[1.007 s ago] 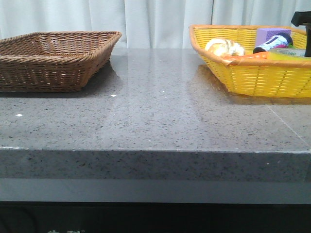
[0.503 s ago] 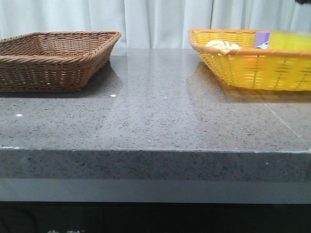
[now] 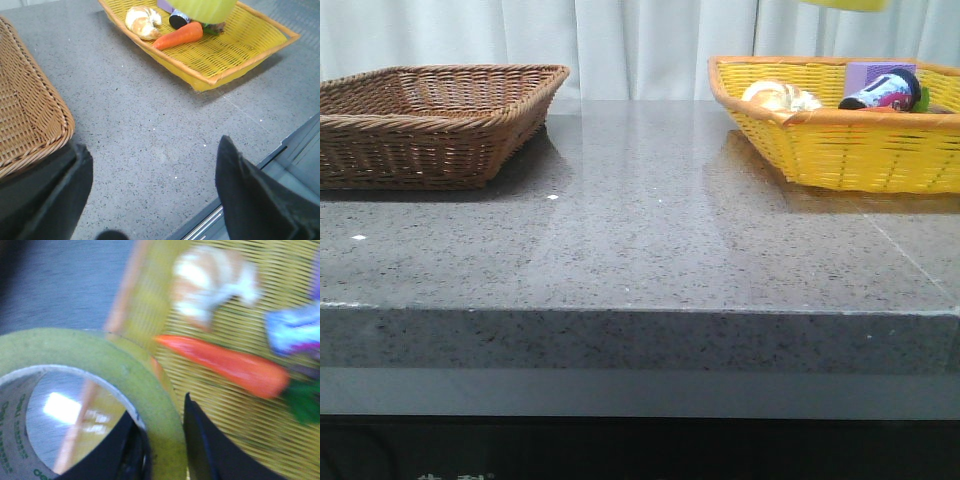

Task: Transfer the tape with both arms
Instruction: 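Lift the tape roll with the right gripper and set it on the table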

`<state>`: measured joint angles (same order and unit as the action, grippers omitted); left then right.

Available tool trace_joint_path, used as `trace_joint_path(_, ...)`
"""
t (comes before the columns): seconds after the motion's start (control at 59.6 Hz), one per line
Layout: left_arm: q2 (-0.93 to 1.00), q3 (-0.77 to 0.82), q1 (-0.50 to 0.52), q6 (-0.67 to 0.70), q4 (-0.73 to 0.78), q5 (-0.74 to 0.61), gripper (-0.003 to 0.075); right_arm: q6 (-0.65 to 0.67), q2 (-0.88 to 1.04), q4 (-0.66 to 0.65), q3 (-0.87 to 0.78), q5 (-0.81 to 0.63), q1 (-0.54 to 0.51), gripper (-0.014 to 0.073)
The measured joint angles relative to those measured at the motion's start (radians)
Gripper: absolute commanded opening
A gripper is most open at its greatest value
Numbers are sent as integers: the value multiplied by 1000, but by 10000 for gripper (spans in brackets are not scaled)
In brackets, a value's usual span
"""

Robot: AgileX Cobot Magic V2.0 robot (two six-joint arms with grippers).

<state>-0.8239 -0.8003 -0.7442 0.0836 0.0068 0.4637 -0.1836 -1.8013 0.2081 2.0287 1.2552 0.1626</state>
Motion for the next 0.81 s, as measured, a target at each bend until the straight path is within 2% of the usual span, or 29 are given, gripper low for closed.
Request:
trace_joint_path(0.201, -28, 0, 0, 0, -7, 0, 512, -40, -8, 7, 0, 0, 196, 162)
trace_joint_path(0.369, -38, 0, 0, 0, -24, 28, 512, -51, -53, 4, 0, 0, 294, 162)
trace_joint_path(0.587, -39, 0, 0, 0, -24, 31, 512, -51, -148, -41, 0, 0, 359, 162)
trace_joint_path(0.805, -39, 0, 0, 0, -26, 35, 512, -51, -241, -112, 0, 0, 373, 162)
